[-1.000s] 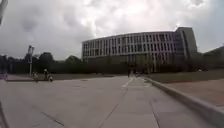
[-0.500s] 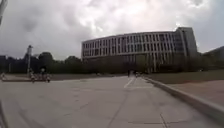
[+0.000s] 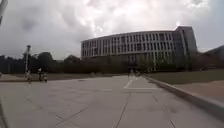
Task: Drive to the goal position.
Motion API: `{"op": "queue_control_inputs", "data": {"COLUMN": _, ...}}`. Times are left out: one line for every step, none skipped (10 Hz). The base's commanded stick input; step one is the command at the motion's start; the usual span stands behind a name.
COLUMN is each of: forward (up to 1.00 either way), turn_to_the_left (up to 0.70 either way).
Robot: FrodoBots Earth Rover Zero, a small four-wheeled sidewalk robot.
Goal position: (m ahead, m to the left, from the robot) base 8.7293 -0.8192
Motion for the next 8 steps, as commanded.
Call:
{"op": "queue_control_inputs", "data": {"forward": 0.7, "turn_to_the_left": 0.0}}
{"op": "queue_control_inputs", "data": {"forward": 0.7, "turn_to_the_left": 0.0}}
{"op": "queue_control_inputs", "data": {"forward": 0.7, "turn_to_the_left": 0.0}}
{"op": "queue_control_inputs", "data": {"forward": 0.7, "turn_to_the_left": 0.0}}
{"op": "queue_control_inputs", "data": {"forward": 0.7, "turn_to_the_left": 0.0}}
{"op": "queue_control_inputs", "data": {"forward": 0.7, "turn_to_the_left": 0.0}}
{"op": "queue_control_inputs", "data": {"forward": 0.7, "turn_to_the_left": 0.0}}
{"op": "queue_control_inputs", "data": {"forward": 0.7, "turn_to_the_left": 0.0}}
